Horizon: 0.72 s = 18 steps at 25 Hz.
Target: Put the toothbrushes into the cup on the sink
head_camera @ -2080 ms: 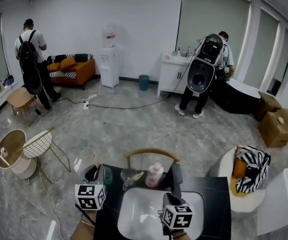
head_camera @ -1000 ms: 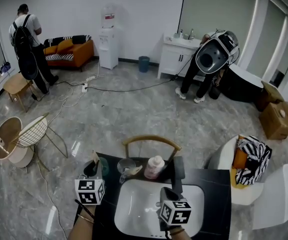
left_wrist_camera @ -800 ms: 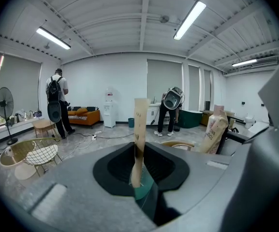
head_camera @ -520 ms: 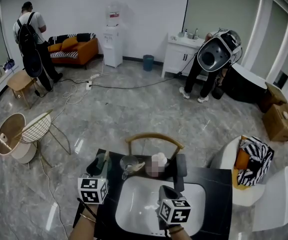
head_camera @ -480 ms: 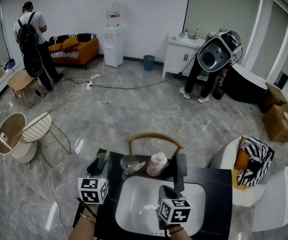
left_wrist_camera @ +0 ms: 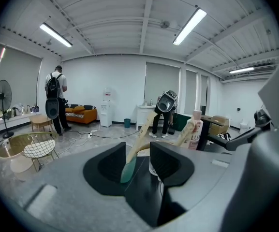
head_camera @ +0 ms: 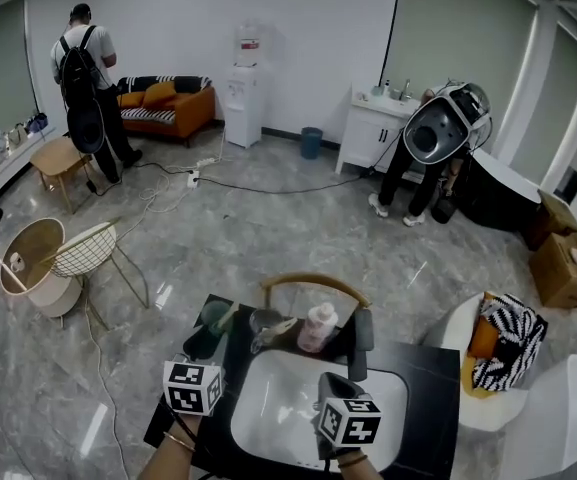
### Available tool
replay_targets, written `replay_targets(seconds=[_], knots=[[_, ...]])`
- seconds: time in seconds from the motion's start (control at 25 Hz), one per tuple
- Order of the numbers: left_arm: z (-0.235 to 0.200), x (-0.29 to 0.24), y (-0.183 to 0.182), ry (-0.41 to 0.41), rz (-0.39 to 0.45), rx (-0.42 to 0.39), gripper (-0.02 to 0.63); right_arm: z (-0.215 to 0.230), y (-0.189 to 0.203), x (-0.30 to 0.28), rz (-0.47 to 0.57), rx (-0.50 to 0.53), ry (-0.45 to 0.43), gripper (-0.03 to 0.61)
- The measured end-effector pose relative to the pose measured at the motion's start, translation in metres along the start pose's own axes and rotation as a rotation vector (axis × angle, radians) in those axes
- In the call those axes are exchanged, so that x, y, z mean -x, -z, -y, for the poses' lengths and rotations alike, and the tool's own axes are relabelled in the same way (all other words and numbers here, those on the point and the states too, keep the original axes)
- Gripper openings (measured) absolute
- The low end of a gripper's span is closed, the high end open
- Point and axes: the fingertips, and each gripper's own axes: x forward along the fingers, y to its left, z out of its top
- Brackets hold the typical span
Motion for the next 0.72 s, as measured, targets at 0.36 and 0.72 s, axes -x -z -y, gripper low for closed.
replay_targets(seconds=[0.36,0.72], knots=[[0.002,0.053,0.004,-0.045,0.045,0.053,0.150,-0.016,-0.005,0.017,0.015,0.057,-0.041,0.003],[-0.003,0.100,0.009,-0.157,0.066,0.109,0.063,-0.032,-0.011,0.029,0.035,0.086,-0.084,0.003]])
